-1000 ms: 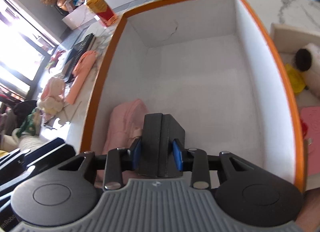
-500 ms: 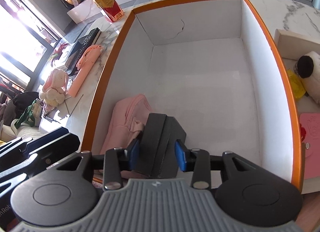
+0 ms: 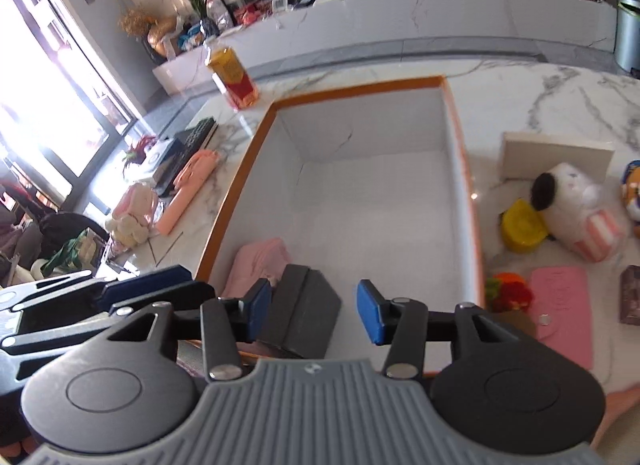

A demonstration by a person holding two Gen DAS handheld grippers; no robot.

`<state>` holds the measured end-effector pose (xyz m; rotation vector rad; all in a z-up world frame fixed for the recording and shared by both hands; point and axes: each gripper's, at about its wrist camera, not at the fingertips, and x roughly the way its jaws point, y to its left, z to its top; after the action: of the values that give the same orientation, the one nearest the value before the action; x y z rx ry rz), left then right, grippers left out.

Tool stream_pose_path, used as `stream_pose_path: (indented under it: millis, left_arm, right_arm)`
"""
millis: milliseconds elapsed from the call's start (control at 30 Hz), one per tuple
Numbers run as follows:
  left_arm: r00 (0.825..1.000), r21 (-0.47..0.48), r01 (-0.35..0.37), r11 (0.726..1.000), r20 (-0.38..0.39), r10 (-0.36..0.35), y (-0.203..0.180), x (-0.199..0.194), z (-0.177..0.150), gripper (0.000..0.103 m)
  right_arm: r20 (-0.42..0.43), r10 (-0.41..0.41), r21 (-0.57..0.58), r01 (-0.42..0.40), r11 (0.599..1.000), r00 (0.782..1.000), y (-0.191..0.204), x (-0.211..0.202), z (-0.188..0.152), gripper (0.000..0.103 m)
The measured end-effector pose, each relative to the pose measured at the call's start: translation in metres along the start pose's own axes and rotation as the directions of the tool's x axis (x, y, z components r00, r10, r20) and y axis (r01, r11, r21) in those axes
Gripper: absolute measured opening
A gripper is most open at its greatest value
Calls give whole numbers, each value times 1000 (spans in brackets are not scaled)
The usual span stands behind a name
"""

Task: Organize objects
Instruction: 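Move the left tool to the pink wallet while the right tool approaches the photo card box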

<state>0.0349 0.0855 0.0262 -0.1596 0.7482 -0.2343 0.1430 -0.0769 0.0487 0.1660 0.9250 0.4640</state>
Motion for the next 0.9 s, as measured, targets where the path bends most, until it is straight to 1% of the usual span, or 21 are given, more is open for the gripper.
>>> stream_pose_path:
  millis: [100,200,267,300,367,467,600,633,700,767,833,900]
  left_arm:
    - [998,32,51,998,-23,-50,-25,7,0,26]
    - [992,46,111,993,-61,-108,-48,15,-3,26]
    - [982,28,160,987,-101,-156,-62,25,-6,28]
    - [977,12,181,983,-119,-178,-68,32,-8,31]
    - [967,-4,201,980,-157,-199,-81,45,-12,34]
    - [965,33,198,980,-184,-188,-101,62,-12,34]
    - [960,81,217,973,-197,-197,-124,86,-1,34]
    - [960,102,219,970,-203,-195,-129,93,1,34]
    - [961,144,198,970,-224,-163,-141,108,7,34]
    - [961,174,182,968,-238,-138,-150,122,11,35]
    - [960,192,173,966,-254,-121,-158,135,15,35]
    - [956,198,173,965,-271,-115,-162,151,19,35]
  right_arm:
    - [36,-30,37,29,999,999,-27,-24,-6,50]
    - [55,-79,76,75,994,995,-58,-45,-18,49]
    - [55,-113,93,108,990,992,-78,-55,-27,49]
    - [49,-132,98,127,987,990,-87,-59,-32,49]
    - [34,-164,97,160,982,986,-105,-64,-40,49]
    - [8,-212,85,211,974,977,-131,-68,-52,49]
    - [-23,-273,81,274,958,962,-169,-66,-55,49]
    - [-30,-278,83,280,957,960,-179,-65,-54,49]
    - [-44,-269,63,271,960,962,-195,-59,-53,51]
    - [-51,-293,-3,293,956,955,-204,-51,-50,56]
    - [-40,-320,-102,314,944,947,-210,-40,-48,66]
    - [-44,-346,-218,329,919,937,-213,-28,-45,66]
